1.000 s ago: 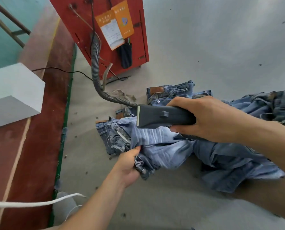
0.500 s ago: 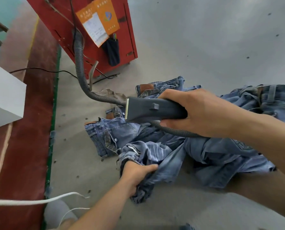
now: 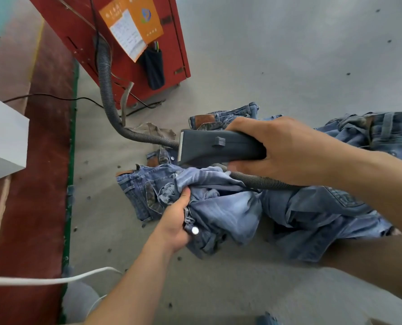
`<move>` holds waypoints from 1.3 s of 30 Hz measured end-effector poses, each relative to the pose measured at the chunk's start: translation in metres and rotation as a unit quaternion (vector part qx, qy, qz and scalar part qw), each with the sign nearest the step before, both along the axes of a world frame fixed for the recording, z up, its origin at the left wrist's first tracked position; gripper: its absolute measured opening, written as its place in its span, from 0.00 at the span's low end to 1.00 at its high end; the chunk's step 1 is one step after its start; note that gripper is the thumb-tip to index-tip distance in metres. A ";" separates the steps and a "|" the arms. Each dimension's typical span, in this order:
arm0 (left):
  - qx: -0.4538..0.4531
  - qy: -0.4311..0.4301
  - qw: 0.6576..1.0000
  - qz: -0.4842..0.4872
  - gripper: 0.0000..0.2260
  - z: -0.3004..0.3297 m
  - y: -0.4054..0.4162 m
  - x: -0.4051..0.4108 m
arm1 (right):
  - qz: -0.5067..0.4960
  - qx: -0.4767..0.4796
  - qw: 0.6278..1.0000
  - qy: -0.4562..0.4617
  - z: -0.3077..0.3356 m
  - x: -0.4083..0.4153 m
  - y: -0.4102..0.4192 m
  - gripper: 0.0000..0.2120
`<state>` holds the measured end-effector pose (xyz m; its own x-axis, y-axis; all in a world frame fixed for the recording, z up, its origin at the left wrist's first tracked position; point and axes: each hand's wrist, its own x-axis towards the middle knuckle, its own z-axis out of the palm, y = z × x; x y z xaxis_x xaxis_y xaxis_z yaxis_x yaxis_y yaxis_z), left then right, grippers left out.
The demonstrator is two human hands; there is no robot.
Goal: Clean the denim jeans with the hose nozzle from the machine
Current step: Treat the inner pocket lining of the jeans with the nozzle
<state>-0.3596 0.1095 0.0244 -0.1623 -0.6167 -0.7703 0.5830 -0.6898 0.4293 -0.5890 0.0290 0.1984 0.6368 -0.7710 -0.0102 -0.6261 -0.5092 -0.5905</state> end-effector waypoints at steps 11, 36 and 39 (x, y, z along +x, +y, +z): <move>-0.076 0.127 0.985 0.089 0.29 0.002 -0.017 -0.032 | 0.007 -0.053 0.981 0.185 -0.001 -0.032 -0.023 0.13; -0.027 0.045 0.999 -0.010 0.27 0.037 -0.009 0.030 | 0.032 -0.078 0.988 0.132 -0.010 0.013 -0.005 0.15; -0.005 0.017 0.999 -0.038 0.26 0.044 0.006 0.056 | 0.004 -0.041 0.998 0.037 0.008 -0.001 -0.018 0.16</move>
<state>-0.3039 0.1156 0.0686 -0.2350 -0.6097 -0.7570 0.5442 -0.7278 0.4172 -0.5902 0.0110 0.2065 0.6426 -0.7662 0.0055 -0.6624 -0.5592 -0.4985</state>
